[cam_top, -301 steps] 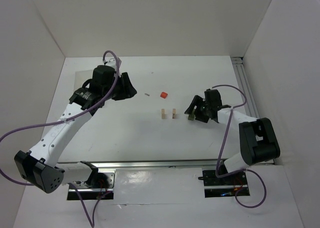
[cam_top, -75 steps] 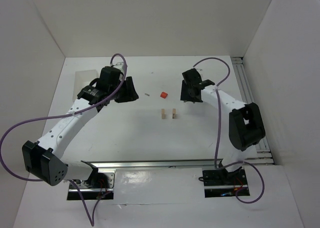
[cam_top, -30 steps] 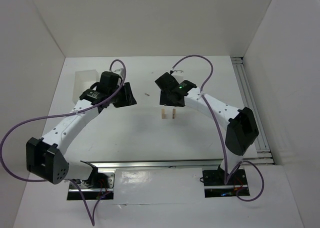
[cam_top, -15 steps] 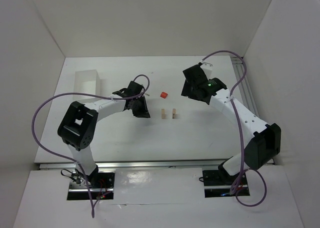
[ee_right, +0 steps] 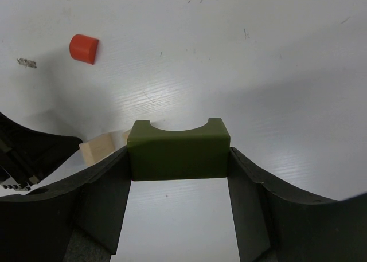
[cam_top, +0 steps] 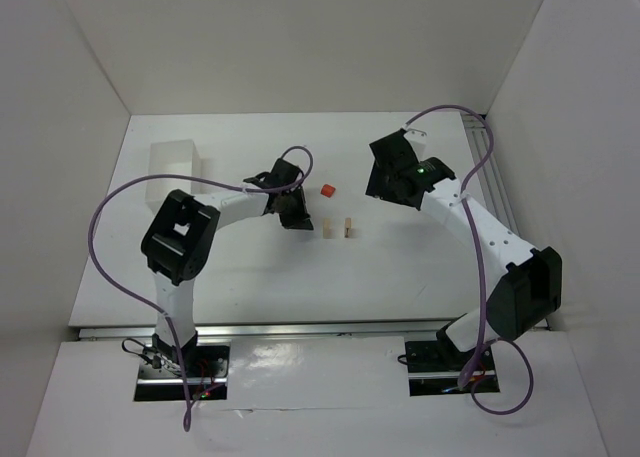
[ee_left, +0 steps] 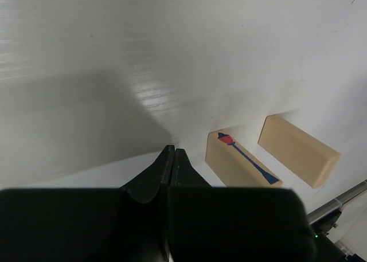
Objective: Build the wood block tower
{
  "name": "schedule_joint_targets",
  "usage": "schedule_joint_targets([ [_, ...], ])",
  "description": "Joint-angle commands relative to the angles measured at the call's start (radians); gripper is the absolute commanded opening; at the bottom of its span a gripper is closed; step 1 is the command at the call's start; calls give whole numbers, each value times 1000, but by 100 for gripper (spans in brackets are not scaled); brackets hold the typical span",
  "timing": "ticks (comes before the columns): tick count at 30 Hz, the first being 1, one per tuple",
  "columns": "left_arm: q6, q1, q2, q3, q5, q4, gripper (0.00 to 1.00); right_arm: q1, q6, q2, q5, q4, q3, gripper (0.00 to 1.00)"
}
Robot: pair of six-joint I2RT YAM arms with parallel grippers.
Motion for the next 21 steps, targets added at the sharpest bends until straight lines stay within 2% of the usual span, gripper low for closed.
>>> schedule_joint_targets([
  [1,-15,-7,25,47,41,20,1,-8,-9,-47,6,10,1,51],
  [21,-15,-47,87,107,68,21,0,-17,-18,-47,-12,19,-8,51],
])
